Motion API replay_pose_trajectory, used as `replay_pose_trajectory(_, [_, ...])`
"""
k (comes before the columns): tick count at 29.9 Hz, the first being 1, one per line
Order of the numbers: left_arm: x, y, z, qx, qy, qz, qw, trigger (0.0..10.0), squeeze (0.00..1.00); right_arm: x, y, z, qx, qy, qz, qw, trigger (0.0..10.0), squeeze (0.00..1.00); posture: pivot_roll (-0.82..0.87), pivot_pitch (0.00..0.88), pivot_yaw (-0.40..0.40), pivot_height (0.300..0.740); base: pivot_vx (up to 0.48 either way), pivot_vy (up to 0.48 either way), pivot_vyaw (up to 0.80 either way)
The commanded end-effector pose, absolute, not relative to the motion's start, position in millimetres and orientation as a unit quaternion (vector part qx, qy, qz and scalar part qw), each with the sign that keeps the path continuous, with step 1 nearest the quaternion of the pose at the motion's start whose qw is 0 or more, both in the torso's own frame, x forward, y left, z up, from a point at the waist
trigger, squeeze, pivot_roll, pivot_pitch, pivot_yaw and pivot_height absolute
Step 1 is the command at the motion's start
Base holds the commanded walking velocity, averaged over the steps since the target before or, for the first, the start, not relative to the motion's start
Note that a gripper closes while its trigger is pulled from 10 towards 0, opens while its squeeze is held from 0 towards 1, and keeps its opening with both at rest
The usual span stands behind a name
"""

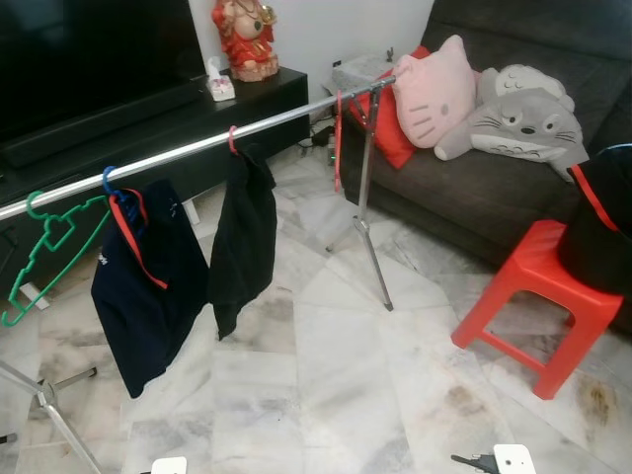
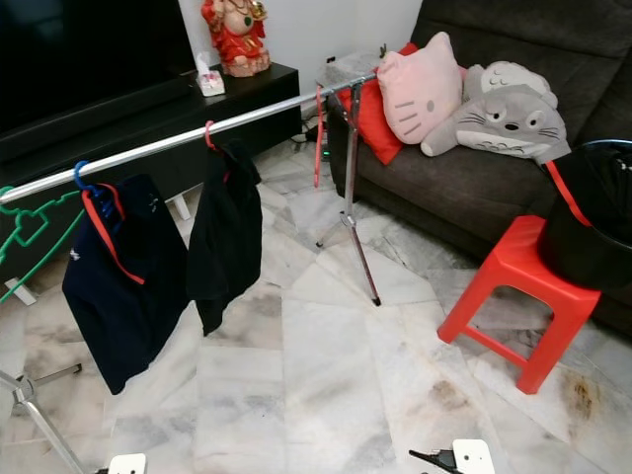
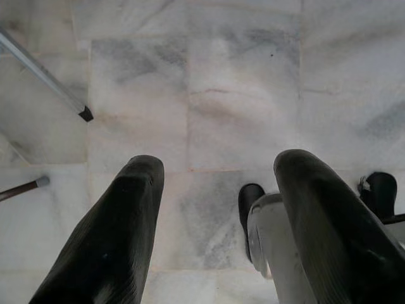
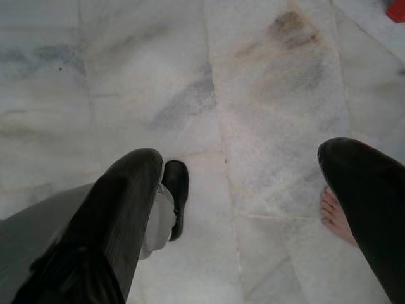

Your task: Hang hanger

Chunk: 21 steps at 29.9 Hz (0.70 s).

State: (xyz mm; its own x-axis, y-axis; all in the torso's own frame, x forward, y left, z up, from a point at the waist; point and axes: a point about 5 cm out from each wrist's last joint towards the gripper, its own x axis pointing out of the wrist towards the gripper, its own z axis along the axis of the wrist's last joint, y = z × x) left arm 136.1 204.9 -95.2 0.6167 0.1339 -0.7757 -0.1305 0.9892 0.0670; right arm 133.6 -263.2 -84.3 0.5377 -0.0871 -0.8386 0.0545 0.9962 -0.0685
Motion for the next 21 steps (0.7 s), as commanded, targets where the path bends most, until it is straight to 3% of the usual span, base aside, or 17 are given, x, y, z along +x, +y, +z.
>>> replay_pose_trajectory(1, [122.7,215.6,-98.3,0.001,0.451,0.086,0.888,10.0,0.00,136.2,-259.0,-84.7,-0.010,0.475,-0.040,0.879,10.0,0.00,-0.08,0.000,0.046,0.740,0.000,0.349,0.00])
replay_pose_trajectory(21, [112.6,232.7,-97.9,-0.002,0.462,0.093,0.882,10.0,0.00,136.6,-259.3,-84.4,-0.012,0.475,-0.039,0.879,10.0,0.00,-0.08,0.000,0.044,0.740,0.000,0.349,0.00])
